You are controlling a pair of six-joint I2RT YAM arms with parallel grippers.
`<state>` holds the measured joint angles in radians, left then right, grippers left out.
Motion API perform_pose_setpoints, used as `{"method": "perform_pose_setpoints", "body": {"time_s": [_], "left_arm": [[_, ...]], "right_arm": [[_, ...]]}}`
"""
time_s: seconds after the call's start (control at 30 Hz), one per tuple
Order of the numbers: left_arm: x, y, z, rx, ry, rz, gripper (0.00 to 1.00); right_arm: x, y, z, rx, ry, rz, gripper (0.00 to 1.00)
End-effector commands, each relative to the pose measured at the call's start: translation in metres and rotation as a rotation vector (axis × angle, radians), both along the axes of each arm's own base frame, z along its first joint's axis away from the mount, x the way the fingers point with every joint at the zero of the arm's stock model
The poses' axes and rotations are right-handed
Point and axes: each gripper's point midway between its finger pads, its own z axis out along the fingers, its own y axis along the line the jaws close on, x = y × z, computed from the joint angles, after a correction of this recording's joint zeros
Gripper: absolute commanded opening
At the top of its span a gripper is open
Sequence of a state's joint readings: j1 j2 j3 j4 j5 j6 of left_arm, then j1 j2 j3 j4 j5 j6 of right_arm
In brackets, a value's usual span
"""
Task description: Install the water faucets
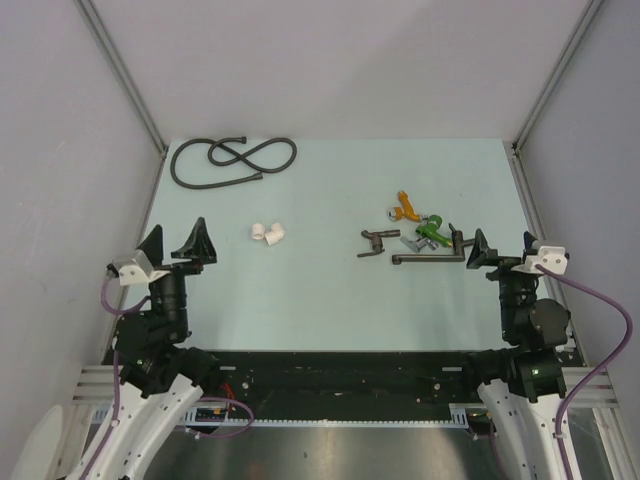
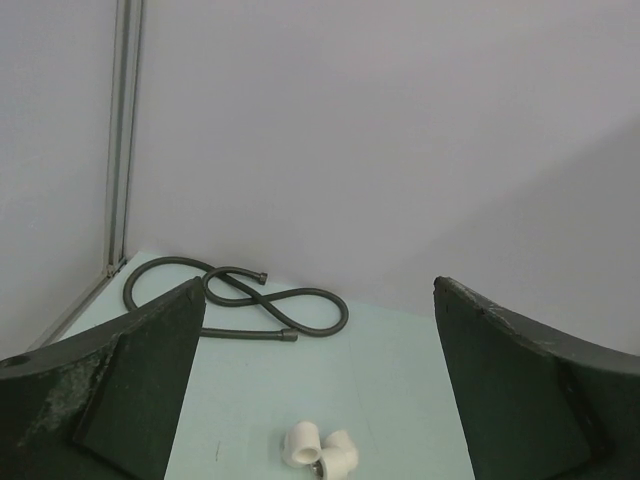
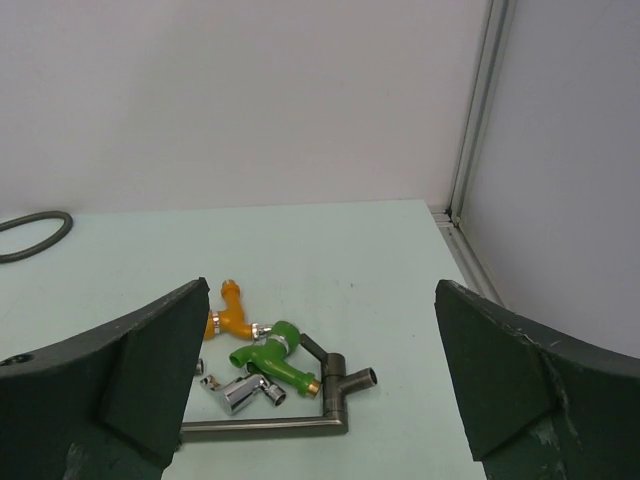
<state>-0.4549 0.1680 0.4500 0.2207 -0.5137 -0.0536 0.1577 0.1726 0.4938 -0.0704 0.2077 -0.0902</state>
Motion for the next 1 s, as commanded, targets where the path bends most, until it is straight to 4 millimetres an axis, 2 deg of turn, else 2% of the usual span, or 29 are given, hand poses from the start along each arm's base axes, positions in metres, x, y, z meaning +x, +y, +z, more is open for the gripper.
{"method": "perform_pose_setpoints", "body": {"time_s": [0.0, 0.03, 0.1, 0.13, 0.2, 0.23, 0.33, 0.43, 0.47, 0.5, 0.53, 0.57, 0.63, 0.73, 0.77, 0.83, 0.87, 0.97], "left_arm": [[0.008, -0.014, 0.009, 0.002, 0.032, -0.061, 1.00], [0.009, -0.017, 0.013, 0.007, 0.038, -0.076, 1.00], [0.021, -0.031, 0.001, 0.025, 0.109, -0.120, 1.00], [0.023, -0.034, 0.003, 0.030, 0.121, -0.134, 1.00], [0.036, -0.048, -0.011, 0.066, 0.201, -0.176, 1.00], [0.038, -0.051, -0.014, 0.080, 0.231, -0.186, 1.00], [0.058, -0.066, -0.039, 0.135, 0.372, -0.207, 1.00], [0.067, -0.075, -0.051, 0.172, 0.451, -0.234, 1.00], [0.073, -0.079, -0.062, 0.187, 0.498, -0.240, 1.00], [0.076, -0.082, -0.061, 0.193, 0.512, -0.246, 1.00], [0.080, -0.083, -0.075, 0.210, 0.572, -0.244, 1.00], [0.081, -0.085, -0.079, 0.216, 0.594, -0.247, 1.00], [0.084, -0.088, -0.087, 0.237, 0.644, -0.256, 1.00], [0.085, -0.090, -0.094, 0.253, 0.682, -0.265, 1.00], [0.084, -0.090, -0.094, 0.256, 0.684, -0.268, 1.00], [0.081, -0.092, -0.093, 0.256, 0.677, -0.282, 1.00], [0.081, -0.092, -0.094, 0.254, 0.677, -0.285, 1.00], [0.077, -0.094, -0.093, 0.249, 0.668, -0.306, 1.00]], "right_arm": [[0.000, 0.007, 0.020, 0.003, -0.030, 0.040, 1.00], [-0.001, 0.009, 0.026, 0.005, -0.032, 0.052, 1.00], [0.004, 0.016, 0.026, 0.016, 0.000, 0.084, 0.99], [0.003, 0.018, 0.034, 0.023, -0.006, 0.098, 1.00], [0.007, 0.026, 0.032, 0.028, 0.033, 0.139, 1.00], [0.005, 0.029, 0.039, 0.029, 0.026, 0.155, 1.00], [0.009, 0.037, 0.034, 0.056, 0.074, 0.194, 1.00], [0.013, 0.041, 0.028, 0.095, 0.111, 0.208, 1.00], [0.016, 0.042, 0.027, 0.101, 0.128, 0.210, 1.00], [0.018, 0.044, 0.022, 0.114, 0.152, 0.218, 0.99], [0.020, 0.045, 0.020, 0.120, 0.169, 0.221, 1.00], [0.026, 0.047, 0.017, 0.127, 0.202, 0.224, 1.00], [0.032, 0.050, 0.010, 0.157, 0.262, 0.227, 1.00], [0.046, 0.071, -0.007, 0.175, 0.397, 0.313, 1.00], [0.053, 0.081, -0.024, 0.177, 0.483, 0.356, 1.00], [0.058, 0.098, -0.036, 0.198, 0.571, 0.431, 1.00], [0.066, 0.106, -0.058, 0.213, 0.668, 0.448, 1.00], [0.073, 0.129, -0.078, 0.269, 0.784, 0.533, 1.00]]}}
